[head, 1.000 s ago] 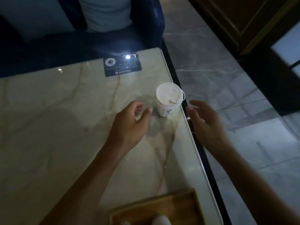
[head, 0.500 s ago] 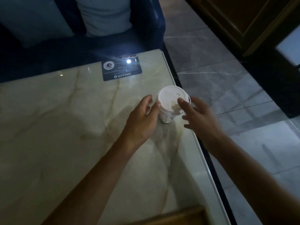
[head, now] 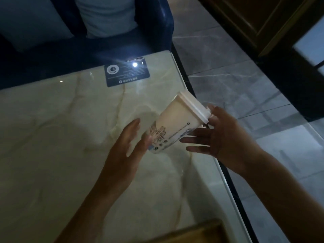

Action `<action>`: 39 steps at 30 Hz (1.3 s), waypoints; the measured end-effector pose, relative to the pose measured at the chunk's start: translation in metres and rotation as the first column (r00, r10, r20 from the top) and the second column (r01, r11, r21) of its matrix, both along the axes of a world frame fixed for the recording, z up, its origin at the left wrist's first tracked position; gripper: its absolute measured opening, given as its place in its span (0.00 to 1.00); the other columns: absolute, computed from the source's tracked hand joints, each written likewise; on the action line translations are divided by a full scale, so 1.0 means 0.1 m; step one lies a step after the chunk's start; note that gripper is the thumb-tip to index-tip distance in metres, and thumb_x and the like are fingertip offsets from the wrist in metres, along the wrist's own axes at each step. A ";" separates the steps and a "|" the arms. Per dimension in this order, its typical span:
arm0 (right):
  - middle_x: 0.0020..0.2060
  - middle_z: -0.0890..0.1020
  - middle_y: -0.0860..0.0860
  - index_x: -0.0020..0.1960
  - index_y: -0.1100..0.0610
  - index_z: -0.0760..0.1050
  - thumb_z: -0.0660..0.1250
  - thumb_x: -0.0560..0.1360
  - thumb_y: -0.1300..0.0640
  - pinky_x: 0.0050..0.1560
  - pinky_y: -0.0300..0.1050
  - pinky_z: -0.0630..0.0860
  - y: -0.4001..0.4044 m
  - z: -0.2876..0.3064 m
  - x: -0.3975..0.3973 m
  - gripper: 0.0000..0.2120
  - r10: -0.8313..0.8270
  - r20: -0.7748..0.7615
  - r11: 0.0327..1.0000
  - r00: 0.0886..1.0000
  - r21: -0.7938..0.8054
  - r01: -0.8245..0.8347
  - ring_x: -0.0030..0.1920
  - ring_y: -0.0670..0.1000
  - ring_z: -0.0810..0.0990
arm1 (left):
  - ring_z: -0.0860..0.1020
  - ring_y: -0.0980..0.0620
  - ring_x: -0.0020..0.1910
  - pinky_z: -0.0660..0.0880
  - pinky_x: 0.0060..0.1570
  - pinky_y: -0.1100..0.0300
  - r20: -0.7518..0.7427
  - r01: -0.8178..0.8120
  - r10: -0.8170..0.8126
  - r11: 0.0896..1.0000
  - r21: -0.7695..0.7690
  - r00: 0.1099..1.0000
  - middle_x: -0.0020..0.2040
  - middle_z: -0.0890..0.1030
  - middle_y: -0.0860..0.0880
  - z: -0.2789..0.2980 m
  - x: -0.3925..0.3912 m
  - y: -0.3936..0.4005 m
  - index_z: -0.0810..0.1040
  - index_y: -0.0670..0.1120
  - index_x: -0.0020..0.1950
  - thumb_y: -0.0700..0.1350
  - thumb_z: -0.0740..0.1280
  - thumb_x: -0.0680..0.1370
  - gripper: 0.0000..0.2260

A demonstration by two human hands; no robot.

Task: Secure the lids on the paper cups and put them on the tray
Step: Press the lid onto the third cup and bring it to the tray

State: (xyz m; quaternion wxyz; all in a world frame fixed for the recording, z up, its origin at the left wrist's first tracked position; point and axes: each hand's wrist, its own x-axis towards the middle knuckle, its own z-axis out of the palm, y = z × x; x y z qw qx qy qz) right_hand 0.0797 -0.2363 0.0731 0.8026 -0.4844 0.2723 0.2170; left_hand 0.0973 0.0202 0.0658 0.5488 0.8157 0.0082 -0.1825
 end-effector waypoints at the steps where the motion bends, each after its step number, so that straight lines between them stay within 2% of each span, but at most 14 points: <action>1: 0.56 0.88 0.66 0.71 0.58 0.76 0.60 0.84 0.39 0.49 0.53 0.87 0.00 0.01 -0.01 0.27 0.000 -0.007 0.999 1.000 0.040 0.000 0.58 0.64 0.88 | 0.76 0.71 0.64 0.74 0.63 0.67 -0.061 -0.033 0.031 0.999 -0.041 0.998 0.70 0.77 0.60 -0.03 -0.03 0.07 0.69 0.69 0.69 0.74 0.62 0.67 0.31; 3: 0.57 0.88 0.66 0.71 0.60 0.76 0.60 0.83 0.39 0.49 0.54 0.87 0.01 0.02 0.00 0.29 -0.008 -0.029 0.996 1.000 0.088 0.010 0.58 0.65 0.88 | 0.83 0.60 0.60 0.75 0.68 0.50 -0.167 -0.107 0.081 0.982 -0.154 0.983 0.63 0.84 0.54 -0.08 -0.08 0.17 0.73 0.64 0.67 0.72 0.65 0.66 0.31; 5: 0.57 0.87 0.66 0.71 0.61 0.76 0.61 0.82 0.39 0.48 0.54 0.87 0.03 0.02 0.00 0.29 -0.012 -0.039 0.995 0.999 0.100 0.016 0.58 0.65 0.88 | 0.86 0.52 0.57 0.76 0.65 0.46 -0.228 -0.148 0.093 0.960 -0.238 0.969 0.57 0.88 0.51 -0.12 -0.11 0.23 0.76 0.61 0.65 0.72 0.70 0.64 0.32; 7: 0.57 0.87 0.67 0.70 0.62 0.77 0.62 0.82 0.38 0.47 0.54 0.87 0.05 0.03 0.00 0.30 -0.007 -0.045 0.993 0.999 0.118 0.013 0.58 0.65 0.89 | 0.86 0.49 0.56 0.78 0.60 0.48 -0.243 -0.156 0.090 0.951 -0.267 0.966 0.55 0.88 0.50 -0.13 -0.13 0.23 0.76 0.60 0.65 0.72 0.73 0.62 0.35; 12: 0.56 0.88 0.67 0.67 0.61 0.78 0.62 0.80 0.38 0.43 0.54 0.87 0.07 0.04 0.02 0.29 -0.019 -0.087 0.986 0.996 0.164 0.034 0.57 0.65 0.89 | 0.87 0.47 0.54 0.79 0.53 0.54 -0.216 -0.137 0.073 0.945 -0.296 0.974 0.54 0.89 0.49 -0.09 -0.14 0.19 0.77 0.59 0.65 0.62 0.71 0.65 0.28; 16: 0.54 0.88 0.65 0.67 0.62 0.78 0.62 0.80 0.39 0.42 0.54 0.87 0.14 0.06 0.05 0.29 -0.004 -0.055 0.992 0.998 0.125 0.011 0.56 0.65 0.89 | 0.87 0.49 0.52 0.81 0.55 0.50 -0.182 -0.100 0.052 0.959 -0.264 0.982 0.54 0.88 0.52 -0.07 -0.16 0.18 0.79 0.56 0.64 0.61 0.74 0.66 0.28; 19: 0.51 0.89 0.61 0.71 0.60 0.75 0.66 0.76 0.44 0.48 0.56 0.86 0.19 0.07 0.06 0.29 -0.059 0.067 0.997 0.996 0.045 0.056 0.56 0.64 0.89 | 0.88 0.47 0.51 0.81 0.54 0.47 -0.192 -0.147 0.098 0.954 -0.261 0.977 0.53 0.89 0.50 -0.08 -0.20 0.19 0.82 0.55 0.60 0.63 0.73 0.67 0.24; 21: 0.51 0.87 0.57 0.74 0.57 0.73 0.65 0.78 0.48 0.53 0.53 0.86 0.24 0.06 0.09 0.26 -0.091 0.195 0.993 0.977 -0.059 0.104 0.58 0.58 0.88 | 0.88 0.46 0.49 0.81 0.52 0.47 -0.251 -0.199 0.128 0.938 -0.284 0.960 0.50 0.89 0.46 -0.08 -0.23 0.20 0.86 0.53 0.55 0.65 0.70 0.68 0.22; 22: 0.52 0.86 0.53 0.76 0.57 0.72 0.63 0.82 0.51 0.52 0.47 0.85 0.26 0.06 0.11 0.24 -0.091 0.252 0.985 0.963 -0.121 0.124 0.56 0.50 0.89 | 0.88 0.46 0.48 0.82 0.50 0.49 -0.289 -0.219 0.131 0.929 -0.298 0.948 0.49 0.89 0.44 -0.08 -0.24 0.20 0.87 0.54 0.53 0.66 0.69 0.69 0.22; 24: 0.55 0.85 0.48 0.78 0.54 0.72 0.60 0.85 0.54 0.44 0.39 0.84 0.29 0.05 0.16 0.22 -0.113 0.297 0.984 0.948 -0.100 0.149 0.48 0.42 0.89 | 0.88 0.46 0.45 0.82 0.46 0.52 -0.367 -0.240 0.116 0.919 -0.312 0.923 0.46 0.89 0.43 -0.07 -0.28 0.20 0.88 0.56 0.51 0.69 0.66 0.68 0.23; 26: 0.59 0.85 0.49 0.74 0.48 0.77 0.61 0.82 0.52 0.40 0.40 0.83 0.32 0.03 0.18 0.21 -0.118 0.288 0.990 0.950 -0.046 0.137 0.46 0.44 0.89 | 0.88 0.46 0.42 0.81 0.46 0.51 -0.425 -0.254 0.102 0.914 -0.318 0.900 0.45 0.89 0.42 -0.08 -0.31 0.20 0.88 0.57 0.49 0.71 0.65 0.68 0.24; 31: 0.53 0.89 0.50 0.64 0.50 0.84 0.63 0.76 0.50 0.41 0.41 0.82 0.37 0.01 0.21 0.20 -0.050 0.280 0.989 0.959 -0.117 0.086 0.50 0.48 0.87 | 0.88 0.45 0.42 0.79 0.50 0.49 -0.461 -0.264 0.099 0.913 -0.310 0.882 0.44 0.89 0.41 -0.06 -0.38 0.22 0.88 0.56 0.49 0.71 0.65 0.73 0.22; 35: 0.48 0.88 0.49 0.60 0.50 0.86 0.62 0.79 0.49 0.40 0.41 0.81 0.39 0.01 0.19 0.16 -0.017 0.269 0.985 0.963 -0.162 0.062 0.47 0.47 0.86 | 0.88 0.44 0.44 0.81 0.44 0.53 -0.419 -0.284 0.141 0.910 -0.303 0.897 0.49 0.89 0.43 -0.04 -0.39 0.26 0.82 0.48 0.62 0.63 0.73 0.71 0.26; 39: 0.45 0.90 0.48 0.52 0.46 0.88 0.62 0.84 0.44 0.35 0.42 0.82 0.45 0.00 0.17 0.16 0.020 0.194 0.964 0.981 -0.263 0.032 0.42 0.47 0.89 | 0.87 0.51 0.48 0.82 0.46 0.59 -0.265 -0.177 0.098 0.940 -0.293 0.959 0.51 0.89 0.52 -0.03 -0.47 0.32 0.79 0.65 0.57 0.59 0.75 0.63 0.22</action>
